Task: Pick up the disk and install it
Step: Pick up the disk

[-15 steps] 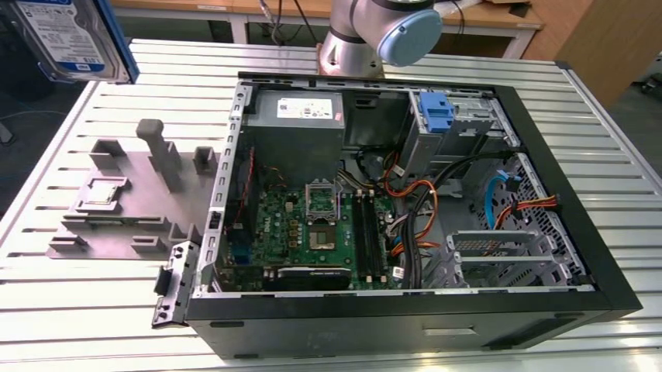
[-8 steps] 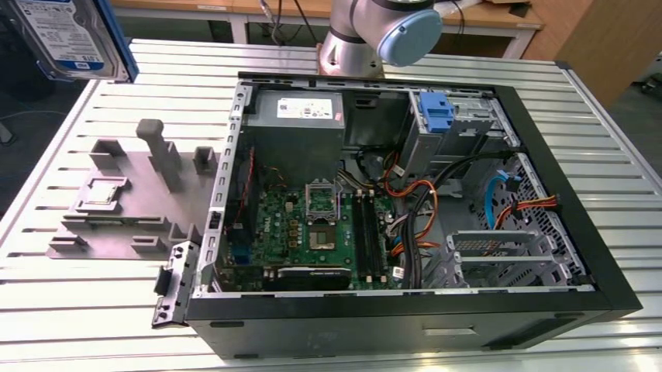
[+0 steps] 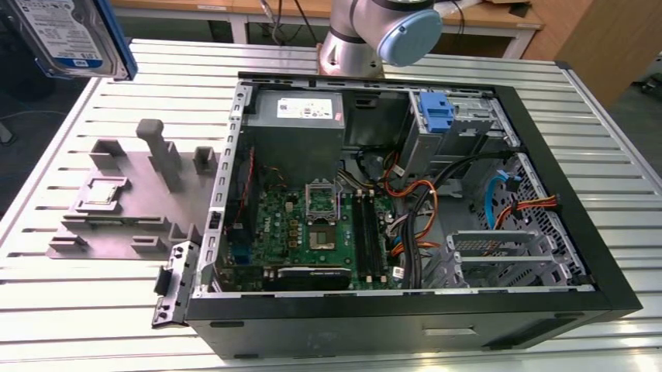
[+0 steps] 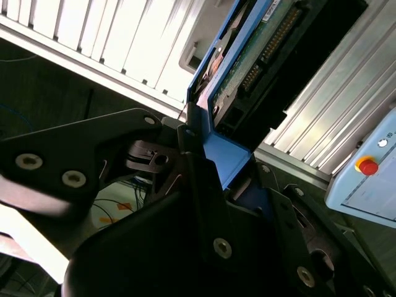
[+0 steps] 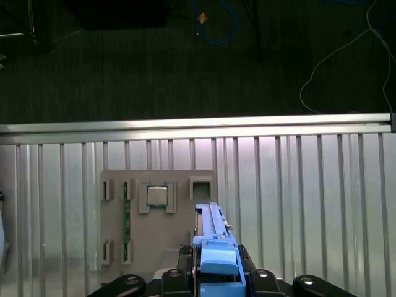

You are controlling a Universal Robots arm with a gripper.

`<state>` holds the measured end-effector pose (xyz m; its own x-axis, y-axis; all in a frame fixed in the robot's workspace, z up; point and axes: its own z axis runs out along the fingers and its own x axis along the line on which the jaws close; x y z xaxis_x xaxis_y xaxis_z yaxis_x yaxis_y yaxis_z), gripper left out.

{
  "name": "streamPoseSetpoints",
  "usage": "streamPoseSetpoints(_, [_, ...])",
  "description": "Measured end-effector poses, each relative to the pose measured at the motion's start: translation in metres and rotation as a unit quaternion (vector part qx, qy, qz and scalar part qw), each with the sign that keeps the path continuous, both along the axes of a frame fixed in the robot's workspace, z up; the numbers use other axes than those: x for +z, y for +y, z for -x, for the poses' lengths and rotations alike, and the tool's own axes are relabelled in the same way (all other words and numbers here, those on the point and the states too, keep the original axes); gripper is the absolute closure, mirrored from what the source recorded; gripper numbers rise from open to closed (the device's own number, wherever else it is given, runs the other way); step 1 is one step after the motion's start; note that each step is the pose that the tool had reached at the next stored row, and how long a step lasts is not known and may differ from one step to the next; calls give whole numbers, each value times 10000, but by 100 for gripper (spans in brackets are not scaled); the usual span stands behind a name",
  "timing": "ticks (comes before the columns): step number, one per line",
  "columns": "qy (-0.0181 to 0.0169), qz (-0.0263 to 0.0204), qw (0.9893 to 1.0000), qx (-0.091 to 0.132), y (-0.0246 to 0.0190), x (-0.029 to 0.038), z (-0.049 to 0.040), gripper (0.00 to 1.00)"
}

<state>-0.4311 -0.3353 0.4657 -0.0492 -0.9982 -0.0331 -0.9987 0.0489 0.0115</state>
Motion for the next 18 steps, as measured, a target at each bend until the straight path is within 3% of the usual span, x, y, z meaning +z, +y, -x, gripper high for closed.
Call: streamPoseSetpoints(18, [0, 0, 10000, 0, 0, 135, 0, 63])
